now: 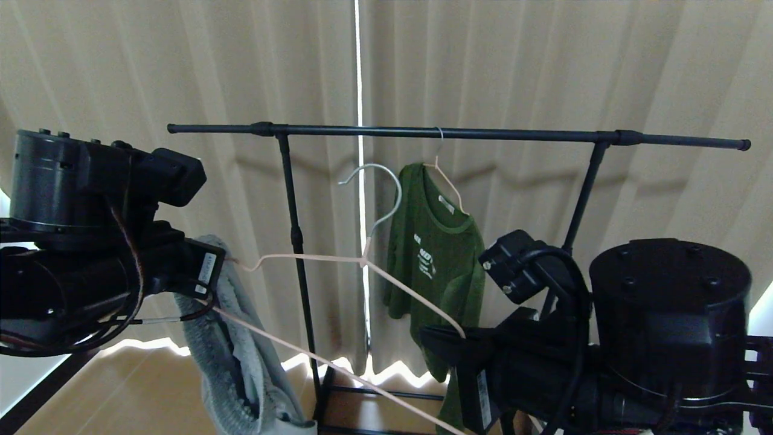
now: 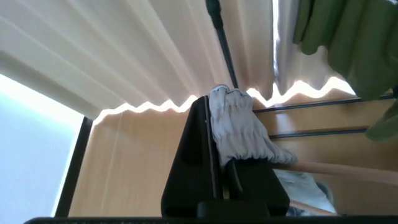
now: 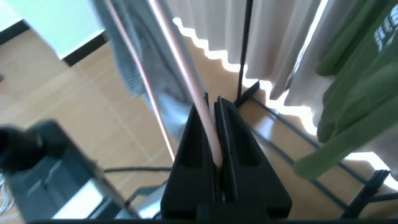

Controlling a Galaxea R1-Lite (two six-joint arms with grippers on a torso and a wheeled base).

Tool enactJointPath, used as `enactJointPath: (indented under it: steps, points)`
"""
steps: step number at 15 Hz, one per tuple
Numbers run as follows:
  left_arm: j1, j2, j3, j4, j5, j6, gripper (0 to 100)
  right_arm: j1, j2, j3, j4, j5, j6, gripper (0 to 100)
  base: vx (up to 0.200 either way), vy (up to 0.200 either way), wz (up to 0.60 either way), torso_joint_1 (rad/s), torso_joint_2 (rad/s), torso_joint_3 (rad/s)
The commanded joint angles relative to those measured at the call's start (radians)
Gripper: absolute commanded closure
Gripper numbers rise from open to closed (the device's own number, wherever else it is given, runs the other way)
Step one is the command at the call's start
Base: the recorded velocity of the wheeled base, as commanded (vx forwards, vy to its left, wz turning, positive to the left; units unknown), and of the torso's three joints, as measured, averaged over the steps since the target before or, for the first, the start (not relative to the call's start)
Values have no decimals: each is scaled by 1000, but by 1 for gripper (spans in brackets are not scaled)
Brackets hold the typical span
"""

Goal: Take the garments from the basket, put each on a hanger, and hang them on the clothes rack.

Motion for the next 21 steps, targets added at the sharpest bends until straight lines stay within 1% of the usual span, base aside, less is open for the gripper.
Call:
enactJointPath:
  steps: [1,3,5,6,8,9,10,13,14,15,16,17,21]
  points:
    - [6,-9,0,0,-1,0,100,12,35,-11,6,-3,0,100,0,0,0,0,0,0]
    - [9,-3,-5,-1,-1,-2,100,46,28,-15,59,-3,3,100,0,0,0,0,0,0]
    - [9,4,-17,-1,-1,-15,100,61,26,-23,75,-4,9,100,0,0,0,0,0,0]
    - [10,17,-30,-1,-1,-25,100,64,23,-32,112,-21,9,100,0,0,0,0,0,0]
    - [15,16,-28,2,1,-23,100,59,20,-69,207,-93,11,100,0,0,0,0,0,0]
    - [18,14,-26,8,1,-20,100,53,21,-85,236,-121,11,100,0,0,0,0,0,0]
    - [21,14,-28,19,16,-20,100,30,20,-98,259,-152,12,100,0,0,0,0,0,0]
    - [27,14,-25,19,76,-18,100,16,-11,-80,259,-155,14,100,0,0,0,0,0,0]
    - [27,13,-22,19,78,-18,100,15,-11,-80,259,-156,14,100,0,0,0,0,0,0]
    - [21,8,-8,28,79,-11,100,1,-3,-89,254,-179,14,100,0,0,0,0,0,0]
    - [18,2,-8,40,79,-11,100,1,1,-92,250,-185,14,100,0,0,0,0,0,0]
    - [-8,1,-13,92,79,-23,100,1,21,-111,243,-185,14,100,0,0,0,0,0,0]
    - [-16,7,-42,152,79,-61,100,1,75,-183,245,-202,15,100,0,0,0,0,0,0]
